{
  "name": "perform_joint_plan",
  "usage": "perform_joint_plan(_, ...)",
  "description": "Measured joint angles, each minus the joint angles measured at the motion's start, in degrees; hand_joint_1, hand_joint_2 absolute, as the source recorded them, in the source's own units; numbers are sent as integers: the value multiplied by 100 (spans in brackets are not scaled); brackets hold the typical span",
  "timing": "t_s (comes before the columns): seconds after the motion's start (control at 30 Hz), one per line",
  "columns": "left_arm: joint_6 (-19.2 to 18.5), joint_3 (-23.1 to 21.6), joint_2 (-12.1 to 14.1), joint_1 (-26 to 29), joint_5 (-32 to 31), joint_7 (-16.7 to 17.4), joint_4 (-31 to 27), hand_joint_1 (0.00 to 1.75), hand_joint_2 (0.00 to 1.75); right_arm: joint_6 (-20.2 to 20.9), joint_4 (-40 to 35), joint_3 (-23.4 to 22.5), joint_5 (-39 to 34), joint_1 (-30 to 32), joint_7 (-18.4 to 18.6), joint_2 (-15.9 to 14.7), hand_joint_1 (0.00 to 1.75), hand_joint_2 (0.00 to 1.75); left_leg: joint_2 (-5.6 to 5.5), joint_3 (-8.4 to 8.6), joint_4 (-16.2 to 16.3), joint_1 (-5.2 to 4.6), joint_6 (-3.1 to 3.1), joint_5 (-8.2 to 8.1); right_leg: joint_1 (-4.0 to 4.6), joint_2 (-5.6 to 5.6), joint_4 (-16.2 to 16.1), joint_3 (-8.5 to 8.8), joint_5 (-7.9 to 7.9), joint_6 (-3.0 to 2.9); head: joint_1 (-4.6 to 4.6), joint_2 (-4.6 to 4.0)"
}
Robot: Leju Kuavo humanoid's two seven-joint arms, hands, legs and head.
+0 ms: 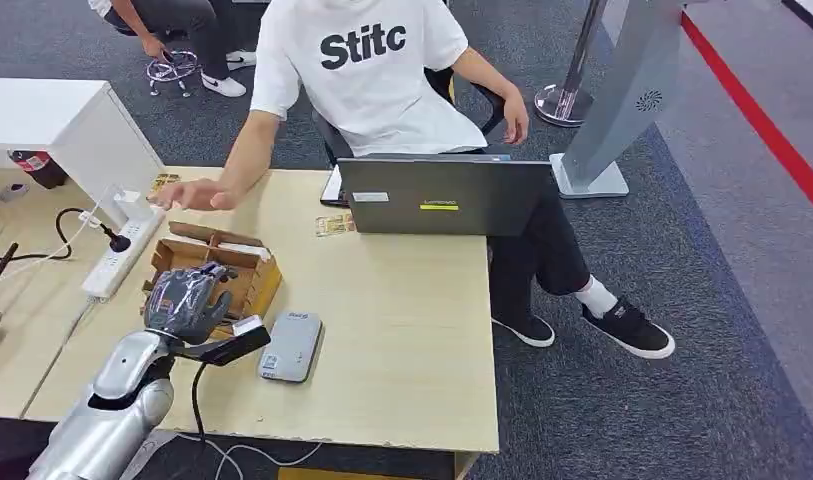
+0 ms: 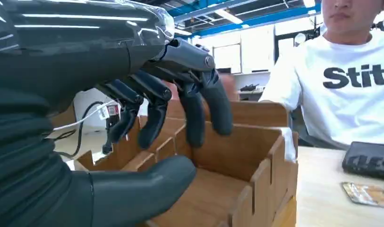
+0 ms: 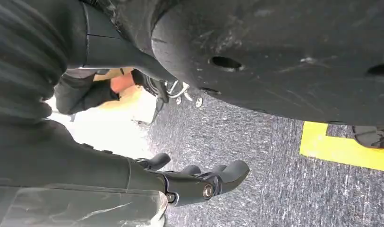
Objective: Pass the card to the sensor for recognition and then transmit it.
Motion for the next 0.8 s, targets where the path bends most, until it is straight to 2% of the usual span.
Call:
perform_joint_plan(0.2,-13,0,57,101,20,-72,-286,0,175,-2,0,0,-37,1,-2,0,0,175,0,-2,0,0,0,0,0,0,0,0,0,0,0,0)
perform_joint_plan(0.47,-150,-2,190,626,-50,-172,-1053,0,175,-2,0,-2,-120,10,-28,0,0,175,0,-5,0,0,0,-1,0,1,0,-4,-1,0,0,0)
perform_joint_plan(0.63,-339,-4,256,909,-103,-247,-1489,0,175,-2,0,0,-164,18,-66,0,0,175,1,-5,0,0,0,0,0,1,0,-3,-1,-1,2,0)
perform_joint_plan(0.8,-757,-18,470,1138,-247,-91,-1799,0,175,0,0,0,-205,29,-101,0,0,175,1,-5,-1,1,0,0,1,1,1,-4,-1,-1,0,0)
